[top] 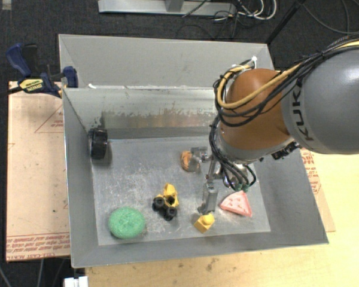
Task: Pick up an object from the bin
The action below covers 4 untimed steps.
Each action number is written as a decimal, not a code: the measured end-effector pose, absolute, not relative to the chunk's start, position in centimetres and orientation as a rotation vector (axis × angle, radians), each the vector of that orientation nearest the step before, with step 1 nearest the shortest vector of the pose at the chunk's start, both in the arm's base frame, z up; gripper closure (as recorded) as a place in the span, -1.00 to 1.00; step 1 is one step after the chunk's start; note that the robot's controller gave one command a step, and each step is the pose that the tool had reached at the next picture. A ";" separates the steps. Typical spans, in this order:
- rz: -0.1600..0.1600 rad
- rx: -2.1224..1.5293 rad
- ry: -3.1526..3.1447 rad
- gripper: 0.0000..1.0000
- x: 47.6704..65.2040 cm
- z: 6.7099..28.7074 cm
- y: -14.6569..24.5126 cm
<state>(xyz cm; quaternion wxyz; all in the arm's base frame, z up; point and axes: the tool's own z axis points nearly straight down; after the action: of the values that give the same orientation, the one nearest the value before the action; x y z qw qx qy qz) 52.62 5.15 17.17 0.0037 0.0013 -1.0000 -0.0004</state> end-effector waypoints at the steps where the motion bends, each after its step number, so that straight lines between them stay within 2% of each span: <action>1: -0.002 0.002 -3.142 -1.00 52.8 17.6 5.1; 2: -0.003 -0.029 -3.150 -1.00 53.1 13.2 7.0; 3: -0.001 -0.050 -3.143 -1.00 53.1 11.6 7.8; 4: 0.000 -0.043 -3.129 -1.00 51.6 14.1 8.3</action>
Offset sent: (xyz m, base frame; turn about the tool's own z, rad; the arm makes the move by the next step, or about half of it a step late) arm 0.0037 0.0419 -0.1017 0.0432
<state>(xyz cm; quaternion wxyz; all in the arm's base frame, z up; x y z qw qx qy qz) 51.63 8.29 14.08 0.0062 -0.0136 -0.9999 -0.0001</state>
